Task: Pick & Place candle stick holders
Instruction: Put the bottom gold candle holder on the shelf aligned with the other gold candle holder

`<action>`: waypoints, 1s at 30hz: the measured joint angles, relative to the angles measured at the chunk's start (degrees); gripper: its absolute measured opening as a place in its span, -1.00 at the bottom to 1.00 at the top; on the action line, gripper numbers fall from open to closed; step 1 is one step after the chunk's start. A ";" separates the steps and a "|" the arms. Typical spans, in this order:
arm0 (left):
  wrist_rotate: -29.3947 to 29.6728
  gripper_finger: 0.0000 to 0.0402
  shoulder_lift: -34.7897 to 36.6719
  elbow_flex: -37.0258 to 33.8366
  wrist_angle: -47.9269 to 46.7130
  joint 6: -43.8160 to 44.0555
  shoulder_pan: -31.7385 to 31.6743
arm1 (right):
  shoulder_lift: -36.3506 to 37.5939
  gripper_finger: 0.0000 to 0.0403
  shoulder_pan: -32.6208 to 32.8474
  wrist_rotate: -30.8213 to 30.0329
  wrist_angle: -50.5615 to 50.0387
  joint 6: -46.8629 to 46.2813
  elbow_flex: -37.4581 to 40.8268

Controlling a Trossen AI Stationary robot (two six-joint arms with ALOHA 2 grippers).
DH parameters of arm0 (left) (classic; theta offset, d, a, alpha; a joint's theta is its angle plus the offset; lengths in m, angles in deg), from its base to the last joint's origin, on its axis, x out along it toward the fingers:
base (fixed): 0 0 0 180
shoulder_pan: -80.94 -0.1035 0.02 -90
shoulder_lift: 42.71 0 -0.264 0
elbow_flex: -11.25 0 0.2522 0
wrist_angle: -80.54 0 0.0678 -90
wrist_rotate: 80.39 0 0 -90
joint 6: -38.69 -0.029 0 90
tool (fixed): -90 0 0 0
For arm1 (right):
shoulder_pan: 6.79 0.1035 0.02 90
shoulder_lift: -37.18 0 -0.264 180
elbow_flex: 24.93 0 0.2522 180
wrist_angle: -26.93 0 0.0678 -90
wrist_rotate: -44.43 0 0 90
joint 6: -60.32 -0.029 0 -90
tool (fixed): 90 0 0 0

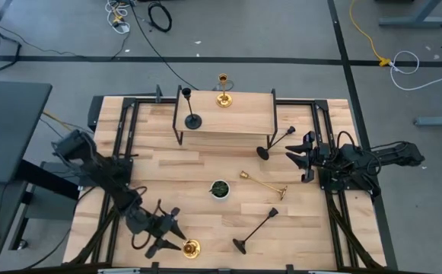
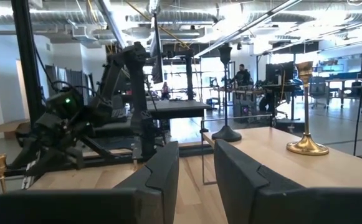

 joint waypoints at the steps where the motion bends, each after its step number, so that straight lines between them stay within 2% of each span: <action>1: 0.02 -0.12 -1.17 1.04 0.00 0.00 0.00 | 0.00 -0.49 0.00 0.00 0.02 0.00 0.00; 9: 0.51 -0.12 -7.68 7.11 -0.38 -0.15 0.00 | 0.01 -0.49 0.00 0.01 0.01 0.24 0.00; 15: 5.03 -0.12 -11.05 8.94 -1.18 -0.21 -0.05 | 0.00 -0.49 0.00 0.02 0.00 0.24 0.00; 30: 5.13 -0.12 -11.57 9.02 -2.14 -0.17 -0.05 | 0.01 -0.49 0.00 0.00 -0.02 0.24 0.00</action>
